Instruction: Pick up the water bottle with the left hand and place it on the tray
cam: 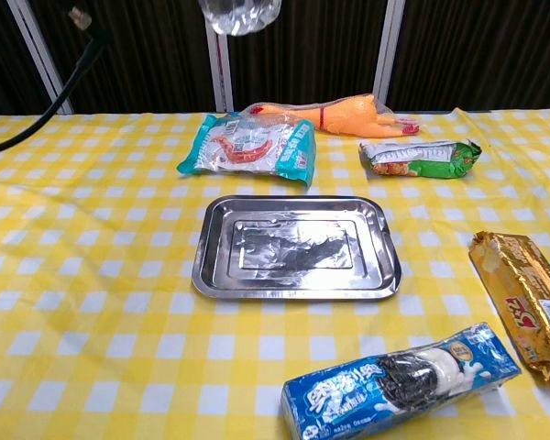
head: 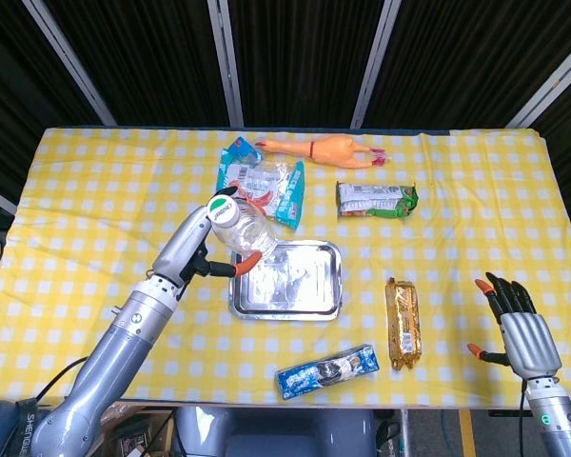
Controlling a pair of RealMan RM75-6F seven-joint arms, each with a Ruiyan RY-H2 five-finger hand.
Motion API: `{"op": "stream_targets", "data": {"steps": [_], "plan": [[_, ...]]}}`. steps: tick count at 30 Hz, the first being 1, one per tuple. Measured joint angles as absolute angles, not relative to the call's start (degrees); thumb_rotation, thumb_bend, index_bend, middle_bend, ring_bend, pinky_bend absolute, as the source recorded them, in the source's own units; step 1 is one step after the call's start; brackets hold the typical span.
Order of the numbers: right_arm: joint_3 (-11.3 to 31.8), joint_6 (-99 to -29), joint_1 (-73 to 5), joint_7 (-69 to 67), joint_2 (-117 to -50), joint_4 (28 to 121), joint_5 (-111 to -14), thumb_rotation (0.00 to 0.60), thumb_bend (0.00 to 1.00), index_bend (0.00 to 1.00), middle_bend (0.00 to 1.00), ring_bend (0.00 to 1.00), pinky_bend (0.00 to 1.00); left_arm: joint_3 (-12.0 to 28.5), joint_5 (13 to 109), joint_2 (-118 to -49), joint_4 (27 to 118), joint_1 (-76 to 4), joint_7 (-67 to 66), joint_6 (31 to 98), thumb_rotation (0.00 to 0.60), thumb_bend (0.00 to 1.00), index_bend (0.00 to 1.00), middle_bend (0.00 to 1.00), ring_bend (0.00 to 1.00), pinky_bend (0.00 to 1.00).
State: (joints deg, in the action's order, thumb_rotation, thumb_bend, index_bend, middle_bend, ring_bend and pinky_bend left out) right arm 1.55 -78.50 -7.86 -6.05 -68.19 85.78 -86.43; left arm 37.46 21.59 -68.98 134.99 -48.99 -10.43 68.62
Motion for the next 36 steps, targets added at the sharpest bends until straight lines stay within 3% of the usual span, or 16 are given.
{"op": "stream_targets", "data": {"steps": [7,18,27,36], "plan": [[1.7,-78.1,-8.0,-5.8,-68.1,85.7,-86.0,0.600,0.05,0.11,0.00,0.04,0.00,32.5,22.9,-67.9,132.6,-45.1,-4.5,60.3,0.600,0.47,0.50,0.47,0.01,0.07],[1.6,-78.1,-8.0,-5.7,-68.1,85.9,-86.1,0.600,0.05,0.11,0.00,0.04,0.00,21.7,34.4,-71.9,115.7,-39.4,5.2,48.5,0.600,0.47,0.50,0.47,0.01,0.07],[1.5,-77.8,-8.2,-5.4,-68.3,85.9,-86.1,0.600,0.05,0.11,0.00,0.04,0.00,20.8,41.9,-74.6,113.0,-37.3,9.8,48.6,0.600,0.47,0.50,0.48,0.01,0.07],[1.8,-77.6,-8.4,-5.8,-68.4,85.6,-85.9,0.600,0.05,0.11,0.00,0.04,0.00,22.0,38.7,-83.8,110.2,-43.7,7.0,51.3,0.600,0.47,0.50,0.48,0.01,0.07]]}}
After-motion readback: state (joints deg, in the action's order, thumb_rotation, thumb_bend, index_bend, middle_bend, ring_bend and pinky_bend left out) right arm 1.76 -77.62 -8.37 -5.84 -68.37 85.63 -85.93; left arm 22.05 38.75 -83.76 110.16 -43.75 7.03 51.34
